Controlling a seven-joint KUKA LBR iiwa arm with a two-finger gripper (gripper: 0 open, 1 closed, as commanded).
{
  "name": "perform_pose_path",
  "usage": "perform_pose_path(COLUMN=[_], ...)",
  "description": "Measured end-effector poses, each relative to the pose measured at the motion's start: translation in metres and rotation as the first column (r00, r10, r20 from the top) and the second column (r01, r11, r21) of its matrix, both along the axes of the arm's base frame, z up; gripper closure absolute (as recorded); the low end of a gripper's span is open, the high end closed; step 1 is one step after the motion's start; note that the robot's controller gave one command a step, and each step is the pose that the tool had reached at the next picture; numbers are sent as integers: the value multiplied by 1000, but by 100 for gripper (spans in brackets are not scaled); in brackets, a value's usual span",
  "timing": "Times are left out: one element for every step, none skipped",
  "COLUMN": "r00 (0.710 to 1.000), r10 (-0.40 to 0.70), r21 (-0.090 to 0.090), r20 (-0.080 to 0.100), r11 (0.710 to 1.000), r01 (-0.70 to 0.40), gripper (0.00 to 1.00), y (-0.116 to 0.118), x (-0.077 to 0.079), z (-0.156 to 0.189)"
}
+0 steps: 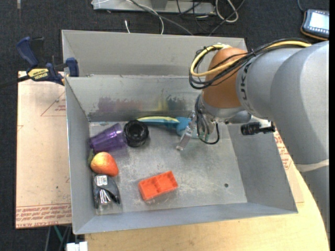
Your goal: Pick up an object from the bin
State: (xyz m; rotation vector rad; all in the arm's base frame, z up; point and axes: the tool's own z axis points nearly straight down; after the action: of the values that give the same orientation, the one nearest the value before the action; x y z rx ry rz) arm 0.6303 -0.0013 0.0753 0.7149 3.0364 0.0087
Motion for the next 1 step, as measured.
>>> perform_pose_path(r00=[1000], r10=[0], r21=[0], r20=[0], r11=[1000], r01=[0], gripper=[100], y=[0], x=[0], z=[0])
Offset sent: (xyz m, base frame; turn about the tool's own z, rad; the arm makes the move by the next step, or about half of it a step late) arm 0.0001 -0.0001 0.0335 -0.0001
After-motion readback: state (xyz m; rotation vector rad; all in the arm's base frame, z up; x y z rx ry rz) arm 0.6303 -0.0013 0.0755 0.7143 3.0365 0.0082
